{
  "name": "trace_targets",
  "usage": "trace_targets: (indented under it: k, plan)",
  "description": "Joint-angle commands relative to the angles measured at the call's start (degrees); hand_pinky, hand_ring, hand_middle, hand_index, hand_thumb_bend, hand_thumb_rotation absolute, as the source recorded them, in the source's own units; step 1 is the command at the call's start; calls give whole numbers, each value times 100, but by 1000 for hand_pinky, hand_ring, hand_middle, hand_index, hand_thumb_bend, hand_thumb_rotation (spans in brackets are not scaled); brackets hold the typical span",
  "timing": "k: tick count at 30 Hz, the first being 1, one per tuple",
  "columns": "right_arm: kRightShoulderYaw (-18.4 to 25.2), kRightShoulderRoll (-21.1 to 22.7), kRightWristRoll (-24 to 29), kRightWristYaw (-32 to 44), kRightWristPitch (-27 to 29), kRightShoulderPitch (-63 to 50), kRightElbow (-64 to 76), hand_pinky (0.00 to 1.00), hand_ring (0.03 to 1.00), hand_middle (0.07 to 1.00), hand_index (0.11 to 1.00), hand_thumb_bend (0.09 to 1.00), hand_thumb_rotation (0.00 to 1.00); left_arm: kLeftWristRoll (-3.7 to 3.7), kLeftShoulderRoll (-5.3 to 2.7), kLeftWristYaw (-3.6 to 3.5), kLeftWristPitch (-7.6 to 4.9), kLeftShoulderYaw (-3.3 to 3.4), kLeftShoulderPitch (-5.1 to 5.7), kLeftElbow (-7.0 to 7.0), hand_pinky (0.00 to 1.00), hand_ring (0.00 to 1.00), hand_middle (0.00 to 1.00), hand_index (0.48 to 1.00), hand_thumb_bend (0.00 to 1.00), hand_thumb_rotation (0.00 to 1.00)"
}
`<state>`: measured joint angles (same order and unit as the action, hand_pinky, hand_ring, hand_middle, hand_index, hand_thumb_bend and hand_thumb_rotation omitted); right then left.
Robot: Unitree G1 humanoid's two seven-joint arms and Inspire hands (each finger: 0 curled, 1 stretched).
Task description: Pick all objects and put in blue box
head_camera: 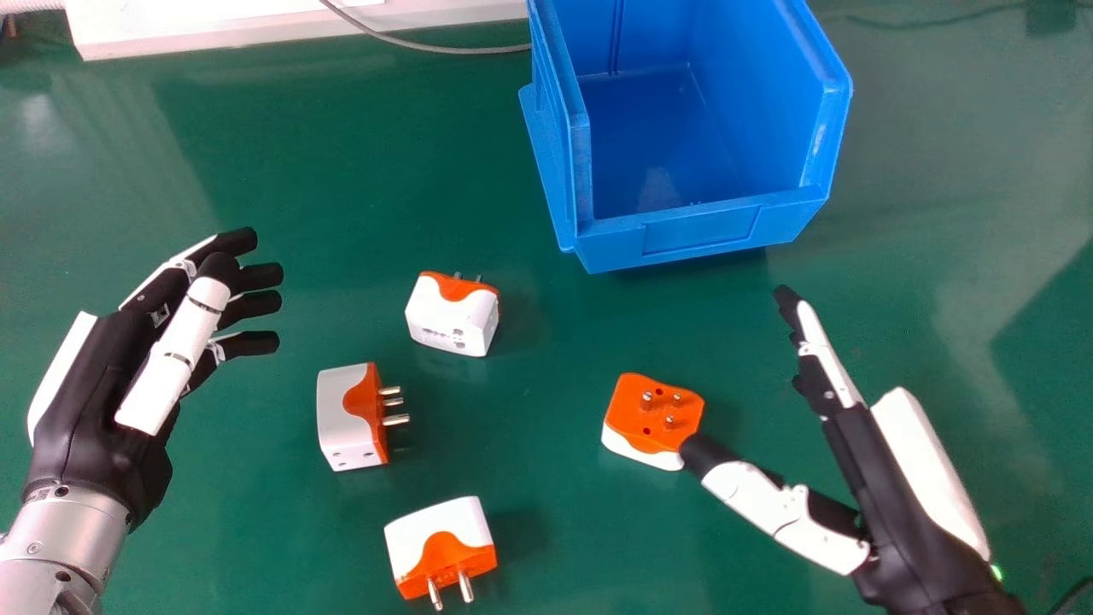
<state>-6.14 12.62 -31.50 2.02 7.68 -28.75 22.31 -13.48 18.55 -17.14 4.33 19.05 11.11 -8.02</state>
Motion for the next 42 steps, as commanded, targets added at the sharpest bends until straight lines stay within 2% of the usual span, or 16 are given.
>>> trace_targets:
  k: [1, 4, 7, 10, 14, 19, 24, 27, 31, 34, 42]
  plan:
    - [-19, 146, -387, 97, -210, 47, 322, 881, 979, 1000, 985, 506, 717, -22, -14, 20, -15, -2, 43, -173, 699, 784, 781, 826, 509, 742]
    - [-84, 171, -679, 197, -468, 139, 443, 872, 978, 1000, 985, 528, 710, -39, -15, 16, 6, -10, 49, -195, 702, 786, 784, 827, 508, 750]
    - [-210, 92, -901, 317, -771, 311, 483, 863, 975, 1000, 987, 579, 673, -50, -5, -11, -29, -10, 16, -96, 706, 789, 789, 830, 507, 760]
    - [-339, 45, -1059, 395, -1014, 501, 460, 860, 973, 1000, 987, 621, 643, -62, -5, -2, 43, -26, 28, -206, 709, 791, 791, 831, 507, 765]
    - [-456, -23, -1115, 426, -1264, 726, 388, 858, 971, 1000, 985, 649, 622, -72, 23, -40, 35, -13, -7, -147, 710, 792, 792, 832, 509, 768]
    - [-602, -139, -1201, 306, -1467, 993, 110, 864, 969, 1000, 977, 657, 594, -70, 35, -65, 50, -14, -26, -142, 712, 793, 794, 833, 510, 772]
    - [-778, -206, -1376, 80, -1616, 1267, -336, 864, 965, 998, 973, 652, 575, -63, 54, -100, 5, -8, -96, -9, 714, 794, 795, 834, 512, 775]
    - [-869, -186, -1490, 33, -1724, 1424, -520, 865, 963, 996, 971, 645, 564, -69, 52, -100, 38, -7, -95, -49, 715, 795, 795, 835, 513, 775]
    - [-1012, -109, -1691, 58, -1888, 1735, -864, 870, 959, 996, 971, 630, 538, -75, 70, -121, 61, 12, -137, -12, 716, 796, 796, 835, 515, 777]
    - [-1136, -38, -1868, 62, -1994, 1941, -1117, 870, 956, 994, 969, 631, 536, -70, 75, -116, 113, 13, -141, -73, 717, 796, 796, 836, 517, 778]
    - [-1392, 114, -2092, 83, -2130, 2471, -1814, 868, 951, 984, 951, 641, 541, -54, 109, -141, 145, 32, -217, -5, 719, 792, 794, 838, 520, 781]
